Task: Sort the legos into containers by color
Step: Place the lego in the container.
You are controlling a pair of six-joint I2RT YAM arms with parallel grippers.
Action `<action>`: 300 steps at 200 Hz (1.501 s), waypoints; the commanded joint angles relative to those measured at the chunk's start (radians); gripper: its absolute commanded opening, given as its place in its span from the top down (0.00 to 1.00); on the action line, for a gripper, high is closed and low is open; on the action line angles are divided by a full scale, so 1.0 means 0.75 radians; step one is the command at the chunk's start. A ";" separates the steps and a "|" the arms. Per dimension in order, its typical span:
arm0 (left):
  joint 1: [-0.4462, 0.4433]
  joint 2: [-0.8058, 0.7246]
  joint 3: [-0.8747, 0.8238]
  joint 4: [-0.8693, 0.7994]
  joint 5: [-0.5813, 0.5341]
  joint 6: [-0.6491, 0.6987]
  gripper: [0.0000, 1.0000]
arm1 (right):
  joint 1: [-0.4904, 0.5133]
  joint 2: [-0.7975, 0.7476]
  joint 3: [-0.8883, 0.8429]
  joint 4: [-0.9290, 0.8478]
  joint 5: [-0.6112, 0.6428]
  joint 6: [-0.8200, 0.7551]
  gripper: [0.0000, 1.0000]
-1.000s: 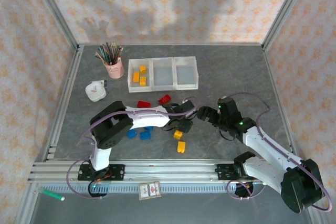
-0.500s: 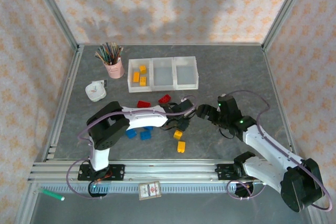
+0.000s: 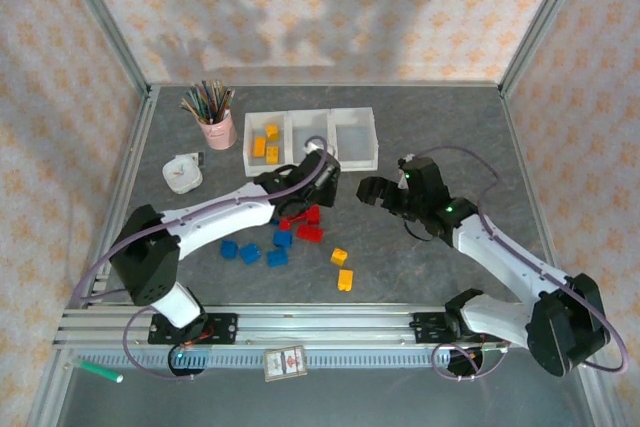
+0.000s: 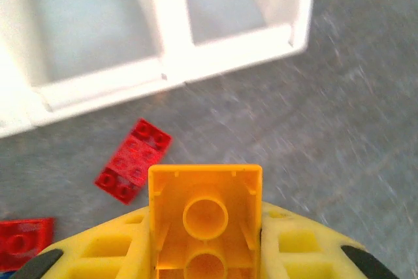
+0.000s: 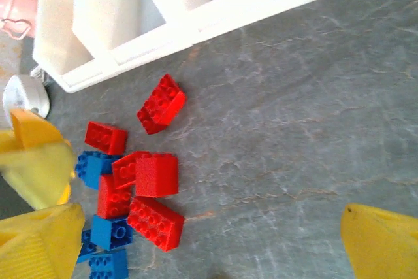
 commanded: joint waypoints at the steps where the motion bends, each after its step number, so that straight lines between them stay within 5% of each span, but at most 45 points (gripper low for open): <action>1: 0.121 -0.057 -0.003 -0.039 -0.145 -0.044 0.70 | 0.071 0.108 0.094 0.132 -0.001 0.004 0.00; 58: 0.432 0.098 0.124 -0.043 -0.211 -0.004 0.70 | 0.152 0.310 0.188 0.270 -0.004 0.042 0.00; 112: 0.580 0.393 0.361 -0.053 -0.249 0.052 0.69 | 0.153 0.368 0.204 0.279 0.017 0.027 0.00; 174: 0.625 0.638 0.564 -0.102 -0.366 0.090 0.66 | 0.153 0.395 0.202 0.282 0.032 0.020 0.00; 253: 0.626 0.607 0.598 -0.144 -0.405 0.116 0.52 | 0.151 0.373 0.227 0.258 0.049 -0.003 0.00; 300: 0.598 0.443 0.509 -0.177 -0.227 0.075 0.52 | 0.119 0.309 0.204 0.209 0.056 -0.014 0.00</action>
